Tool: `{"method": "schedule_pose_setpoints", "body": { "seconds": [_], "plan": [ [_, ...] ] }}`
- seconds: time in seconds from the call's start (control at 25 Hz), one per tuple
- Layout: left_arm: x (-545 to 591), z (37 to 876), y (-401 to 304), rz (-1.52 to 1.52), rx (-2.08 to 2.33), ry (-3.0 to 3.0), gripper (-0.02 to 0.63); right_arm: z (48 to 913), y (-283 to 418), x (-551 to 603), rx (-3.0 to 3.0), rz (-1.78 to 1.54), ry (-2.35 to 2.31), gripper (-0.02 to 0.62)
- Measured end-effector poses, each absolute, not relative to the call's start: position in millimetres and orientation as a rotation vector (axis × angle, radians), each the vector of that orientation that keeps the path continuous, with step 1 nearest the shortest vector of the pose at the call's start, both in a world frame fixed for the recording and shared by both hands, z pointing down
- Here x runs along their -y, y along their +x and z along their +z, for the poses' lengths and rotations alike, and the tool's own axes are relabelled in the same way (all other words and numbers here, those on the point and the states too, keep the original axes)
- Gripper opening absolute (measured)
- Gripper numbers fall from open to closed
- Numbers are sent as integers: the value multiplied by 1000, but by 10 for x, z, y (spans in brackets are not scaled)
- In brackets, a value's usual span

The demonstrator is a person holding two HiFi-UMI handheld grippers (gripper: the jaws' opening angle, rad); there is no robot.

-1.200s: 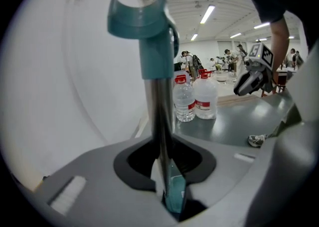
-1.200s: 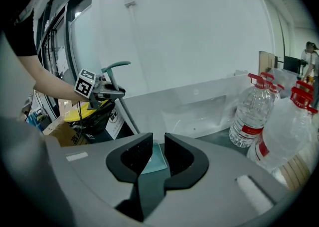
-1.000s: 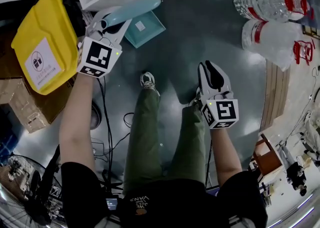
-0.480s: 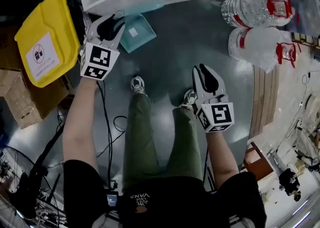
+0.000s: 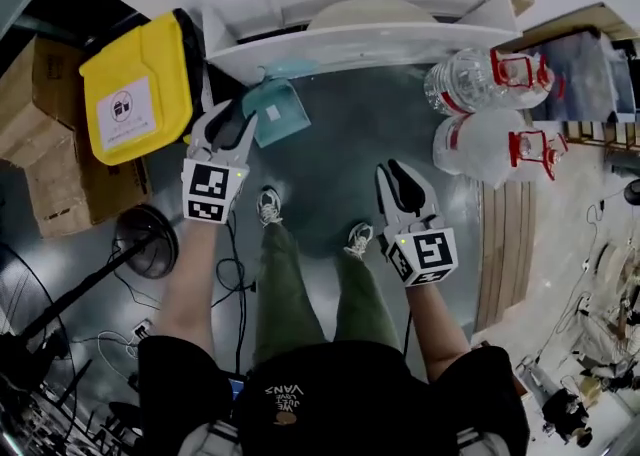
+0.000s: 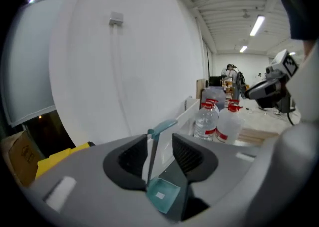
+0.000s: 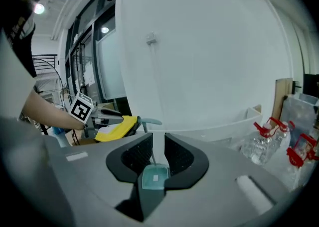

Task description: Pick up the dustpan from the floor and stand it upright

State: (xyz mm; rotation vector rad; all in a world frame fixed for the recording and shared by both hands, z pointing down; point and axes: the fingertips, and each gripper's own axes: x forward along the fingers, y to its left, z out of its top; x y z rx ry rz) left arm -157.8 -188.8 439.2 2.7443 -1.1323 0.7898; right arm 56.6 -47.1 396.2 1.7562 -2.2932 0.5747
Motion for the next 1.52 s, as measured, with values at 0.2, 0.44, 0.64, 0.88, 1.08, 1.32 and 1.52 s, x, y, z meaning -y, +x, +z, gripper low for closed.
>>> {"method": "schedule_pose_setpoints", "body": {
  "seconds": [0.2, 0.44, 0.64, 0.88, 1.08, 1.32, 1.52],
  "plan": [
    [1546, 3741, -1629, 636, 1275, 2717, 169, 3267, 560, 471, 2421, 432, 1715, 74],
    [1050, 3046, -1663, 504, 1398, 2704, 167, 2661, 563, 259, 2494, 348, 1711, 29],
    [726, 2588, -1494, 440, 1403, 2747, 139, 2343, 557, 45, 2541, 298, 1680, 3],
    [350, 2242, -1317, 354, 1409, 2763, 91, 2123, 569, -272, 2586, 270, 1626, 2],
    [18, 2059, -1325, 303, 1451, 2736, 52, 1975, 614, -507, 2621, 263, 1604, 2],
    [-369, 1870, -1355, 264, 1507, 2738, 52, 1887, 690, -709, 2666, 252, 1614, 2],
    [-678, 1907, -1380, 250, 1523, 2704, 52, 1942, 698, -908, 2672, 272, 1597, 2]
  ]
}}
